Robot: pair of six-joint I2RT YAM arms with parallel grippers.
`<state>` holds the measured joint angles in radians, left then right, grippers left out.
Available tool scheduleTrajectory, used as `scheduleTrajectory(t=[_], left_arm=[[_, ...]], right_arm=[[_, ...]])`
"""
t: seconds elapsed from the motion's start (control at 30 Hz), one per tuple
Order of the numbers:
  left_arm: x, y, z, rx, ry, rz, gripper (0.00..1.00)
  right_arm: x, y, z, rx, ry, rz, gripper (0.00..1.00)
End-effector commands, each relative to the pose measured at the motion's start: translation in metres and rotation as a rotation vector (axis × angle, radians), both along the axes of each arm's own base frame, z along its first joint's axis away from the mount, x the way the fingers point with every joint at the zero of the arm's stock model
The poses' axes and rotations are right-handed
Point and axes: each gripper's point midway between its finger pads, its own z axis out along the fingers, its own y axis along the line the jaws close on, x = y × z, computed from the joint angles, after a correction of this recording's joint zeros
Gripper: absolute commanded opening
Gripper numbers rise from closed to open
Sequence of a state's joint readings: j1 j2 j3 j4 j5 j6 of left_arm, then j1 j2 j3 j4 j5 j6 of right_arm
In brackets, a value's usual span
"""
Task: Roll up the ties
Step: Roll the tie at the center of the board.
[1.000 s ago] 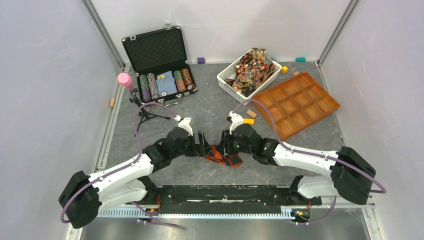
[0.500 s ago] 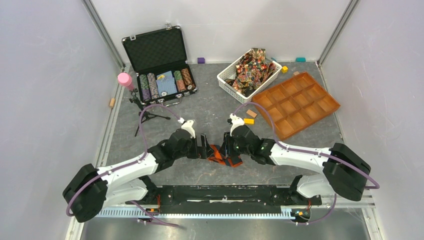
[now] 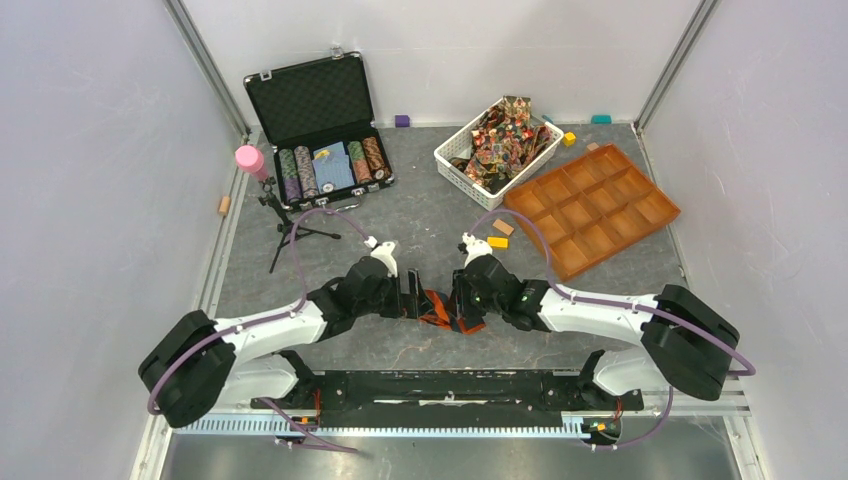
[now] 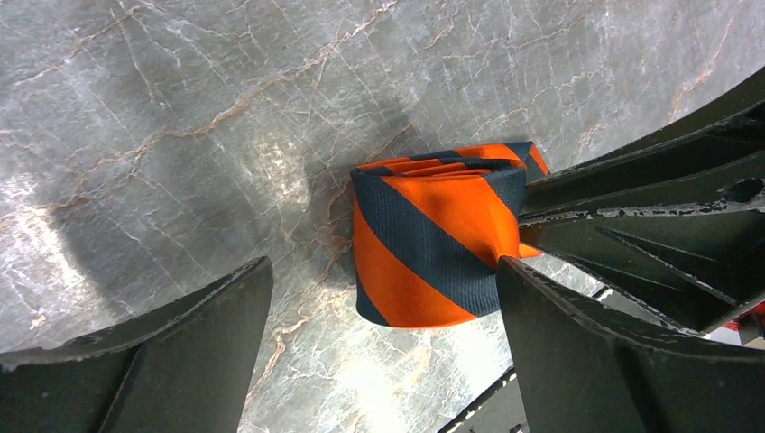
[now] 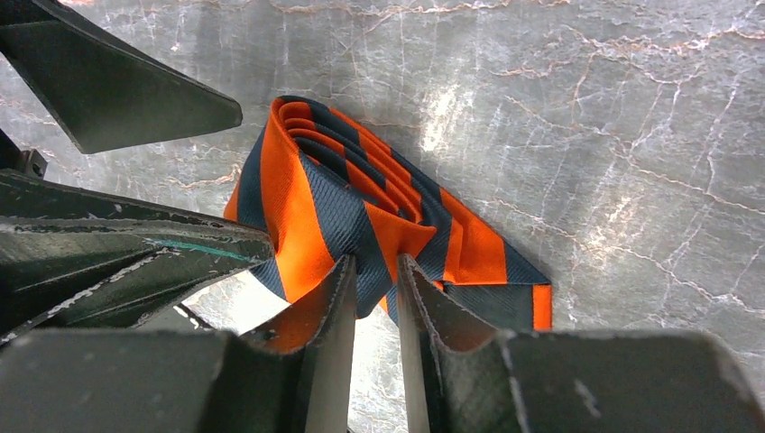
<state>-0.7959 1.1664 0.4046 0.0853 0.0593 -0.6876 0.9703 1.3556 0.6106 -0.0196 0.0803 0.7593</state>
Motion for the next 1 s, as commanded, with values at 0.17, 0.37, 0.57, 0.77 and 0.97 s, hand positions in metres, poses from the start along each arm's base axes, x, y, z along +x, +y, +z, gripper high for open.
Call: scheduleTrajectory(t=[0.17, 0.37, 0.57, 0.77, 0.97], left_arm=[[0.007, -0.02, 0.002, -0.058, -0.018, -0.051, 0.99], [0.004, -0.026, -0.01, -0.076, 0.011, -0.068, 0.95], [-0.004, -0.028, -0.017, -0.117, 0.037, -0.075, 0.86], [-0.013, -0.03, -0.022, -0.157, 0.064, -0.096, 0.81], [-0.022, -0.035, -0.026, -0.198, 0.106, -0.119, 0.83]], right_arm=[[0.001, -0.016, -0.013, -0.061, 0.001, -0.035, 0.28], [0.001, -0.016, -0.014, -0.067, 0.003, -0.036, 0.27], [0.001, -0.017, -0.016, -0.073, 0.005, -0.038, 0.27], [0.0, -0.019, -0.017, -0.074, 0.006, -0.039, 0.27], [0.0, -0.02, -0.018, -0.076, 0.006, -0.043, 0.27]])
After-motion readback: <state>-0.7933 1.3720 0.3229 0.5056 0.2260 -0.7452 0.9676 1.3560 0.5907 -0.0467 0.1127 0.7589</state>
